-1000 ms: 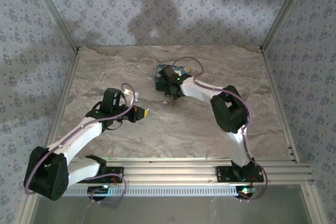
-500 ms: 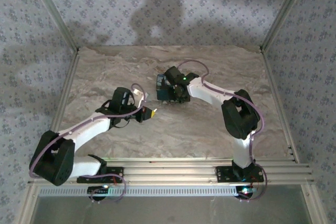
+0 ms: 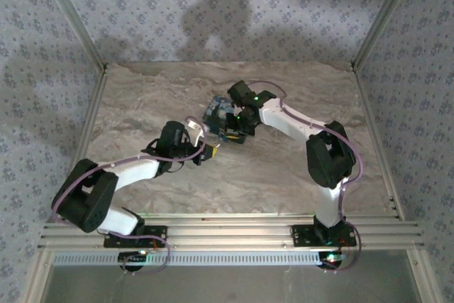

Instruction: Unlock a padlock with a key

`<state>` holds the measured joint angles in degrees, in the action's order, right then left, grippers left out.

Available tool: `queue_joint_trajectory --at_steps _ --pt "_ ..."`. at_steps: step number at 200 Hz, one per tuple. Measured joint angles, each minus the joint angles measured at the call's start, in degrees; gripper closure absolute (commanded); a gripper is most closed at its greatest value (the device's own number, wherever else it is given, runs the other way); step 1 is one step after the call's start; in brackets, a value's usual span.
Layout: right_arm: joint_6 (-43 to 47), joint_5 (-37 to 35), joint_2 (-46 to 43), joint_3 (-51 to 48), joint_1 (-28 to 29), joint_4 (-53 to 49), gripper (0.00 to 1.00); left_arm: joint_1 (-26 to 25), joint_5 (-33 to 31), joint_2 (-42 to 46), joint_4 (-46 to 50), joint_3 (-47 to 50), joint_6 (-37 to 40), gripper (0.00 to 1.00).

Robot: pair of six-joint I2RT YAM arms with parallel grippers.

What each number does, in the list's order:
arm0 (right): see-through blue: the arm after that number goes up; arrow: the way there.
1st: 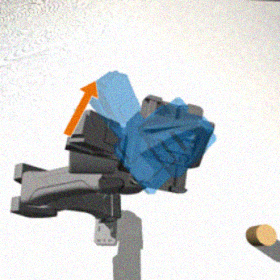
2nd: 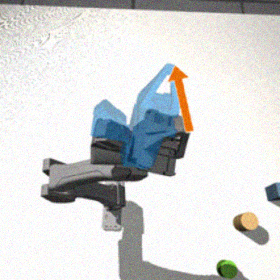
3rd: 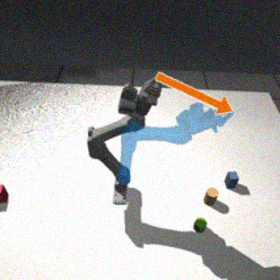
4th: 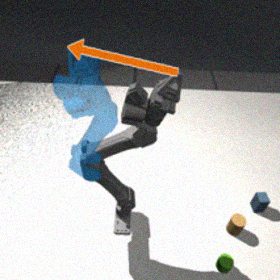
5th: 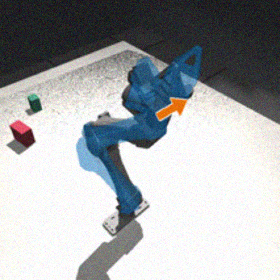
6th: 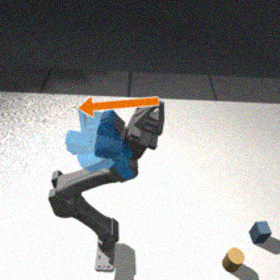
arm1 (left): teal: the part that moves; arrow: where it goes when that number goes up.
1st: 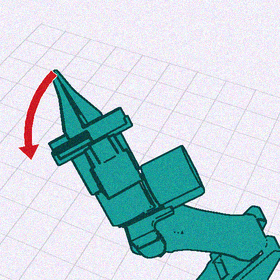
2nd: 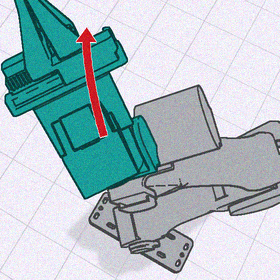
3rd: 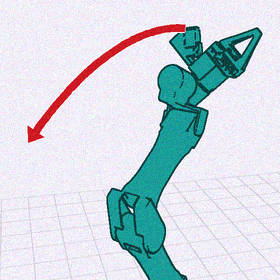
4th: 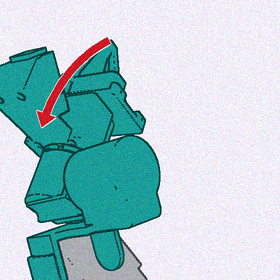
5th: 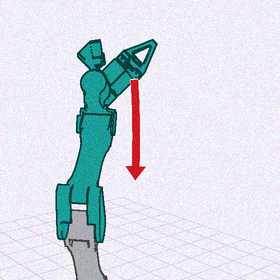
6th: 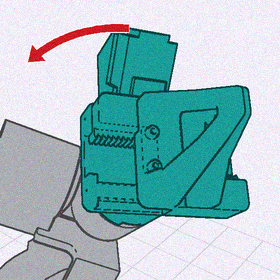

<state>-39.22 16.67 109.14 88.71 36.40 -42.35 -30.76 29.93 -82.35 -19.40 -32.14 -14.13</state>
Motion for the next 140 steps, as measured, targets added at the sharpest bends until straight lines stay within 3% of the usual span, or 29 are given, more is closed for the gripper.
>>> queue_joint_trajectory --at_steps 29,52,76,104,140 --pt "-0.6 2.2 -0.6 0.0 -1.3 0.9 1.00 0.0 0.0 -3.8 -4.8 0.4 -1.2 1.00" --pt "-0.6 -0.6 -1.0 0.0 -1.3 1.4 1.00 0.7 0.0 -4.5 -6.8 1.0 -2.0 1.00" --pt "-0.5 -8.6 -1.9 -0.1 1.1 1.9 0.85 2.4 -1.8 -4.1 -6.8 2.5 -2.7 1.00" --pt "-0.4 -22.2 -2.8 -0.6 8.6 4.0 0.67 4.1 -6.4 -0.7 -1.8 5.3 -3.5 1.00" --pt "-1.6 -29.0 1.4 0.1 13.0 6.4 0.50 4.4 -10.2 3.2 3.1 7.0 -3.8 1.00"
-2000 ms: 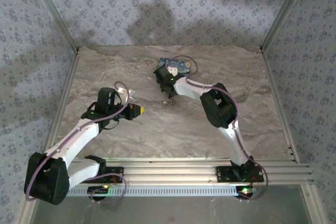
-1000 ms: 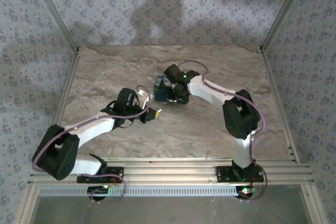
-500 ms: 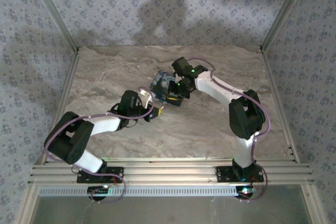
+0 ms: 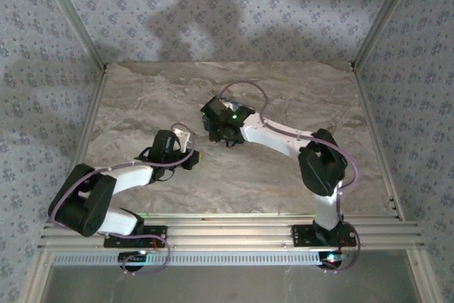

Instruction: Unlock a padlock with a key

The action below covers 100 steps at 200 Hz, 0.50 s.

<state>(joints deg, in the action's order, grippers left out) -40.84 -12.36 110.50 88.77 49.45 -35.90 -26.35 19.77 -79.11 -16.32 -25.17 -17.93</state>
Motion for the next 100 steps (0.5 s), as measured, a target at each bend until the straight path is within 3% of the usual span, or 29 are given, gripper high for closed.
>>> queue_joint_trajectory --at_steps 46,100 --pt "-1.7 -4.4 9.6 2.5 0.0 0.3 0.46 0.2 -1.8 0.8 1.9 0.2 -0.2 1.00" --pt "-2.5 -8.5 10.6 2.6 -0.9 0.9 0.47 0.2 -1.8 0.7 1.6 1.0 -0.4 1.00"
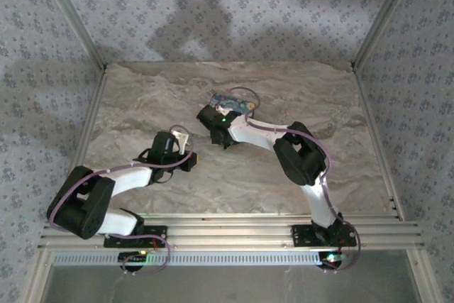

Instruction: Unlock a padlock with a key

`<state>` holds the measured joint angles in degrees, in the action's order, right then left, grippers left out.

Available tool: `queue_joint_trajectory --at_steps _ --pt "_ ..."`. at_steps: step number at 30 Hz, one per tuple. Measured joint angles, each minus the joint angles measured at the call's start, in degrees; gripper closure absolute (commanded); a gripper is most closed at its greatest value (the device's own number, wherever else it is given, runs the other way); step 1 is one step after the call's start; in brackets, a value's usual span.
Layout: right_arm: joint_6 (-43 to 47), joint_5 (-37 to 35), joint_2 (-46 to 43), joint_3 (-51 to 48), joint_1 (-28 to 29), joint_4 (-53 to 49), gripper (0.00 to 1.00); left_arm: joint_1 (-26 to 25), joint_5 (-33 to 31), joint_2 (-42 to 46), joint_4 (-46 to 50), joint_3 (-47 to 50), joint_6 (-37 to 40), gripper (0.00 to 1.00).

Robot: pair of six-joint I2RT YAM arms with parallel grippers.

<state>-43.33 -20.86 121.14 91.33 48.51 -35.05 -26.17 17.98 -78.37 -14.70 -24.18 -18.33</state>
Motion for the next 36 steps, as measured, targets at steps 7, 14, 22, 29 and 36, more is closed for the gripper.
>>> queue_joint_trajectory --at_steps 7,14,22,29,36 --pt "-0.5 -4.7 0.0 -1.1 -0.4 4.5 0.48 0.0 0.9 -0.1 -0.9 0.4 0.1 1.00" --pt "-0.9 -7.8 0.3 -1.5 -0.3 8.7 0.50 0.0 2.5 -0.5 -1.9 0.4 0.5 1.00" --pt "-1.7 -8.5 4.0 -1.4 -0.3 11.4 0.53 0.0 3.7 -0.5 -2.0 0.4 1.4 1.00" --pt "-2.4 -8.5 4.6 -1.4 -0.5 12.2 0.56 0.0 4.2 -0.6 -2.0 0.4 2.2 1.00" --pt "-2.4 -8.5 5.0 -1.4 -1.5 13.1 0.70 0.0 5.0 -0.6 -1.9 0.4 2.9 1.00"
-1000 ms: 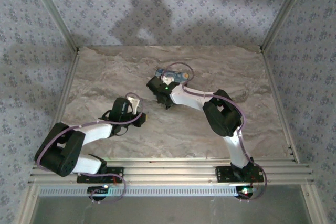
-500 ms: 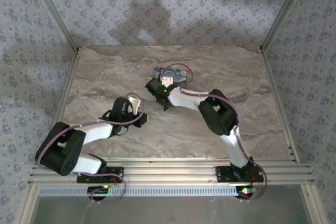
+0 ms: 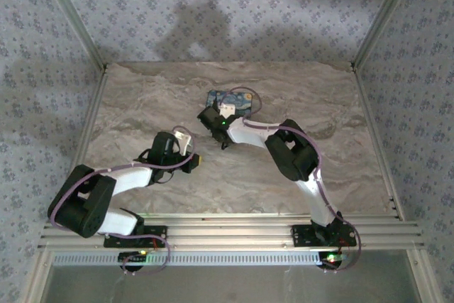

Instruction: Unlock a padlock with a key

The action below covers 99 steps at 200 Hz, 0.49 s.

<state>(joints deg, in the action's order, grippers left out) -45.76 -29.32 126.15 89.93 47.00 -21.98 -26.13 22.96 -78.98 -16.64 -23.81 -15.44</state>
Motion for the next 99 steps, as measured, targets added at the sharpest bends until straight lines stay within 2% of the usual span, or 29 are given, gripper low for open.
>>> queue_joint_trajectory --at_steps 28,67,99 --pt "0.3 0.2 0.0 0.0 -0.7 0.1 0.81 0.0 0.0 0.0 0.0 0.0 0.5 1.00" --pt "1.1 2.0 -0.3 0.0 -1.0 0.0 0.86 0.0 0.0 0.0 0.0 0.0 1.1 1.00" --pt "2.1 7.3 -2.8 0.0 -1.8 -2.8 0.91 0.0 0.2 0.2 -0.1 0.0 1.0 1.00"
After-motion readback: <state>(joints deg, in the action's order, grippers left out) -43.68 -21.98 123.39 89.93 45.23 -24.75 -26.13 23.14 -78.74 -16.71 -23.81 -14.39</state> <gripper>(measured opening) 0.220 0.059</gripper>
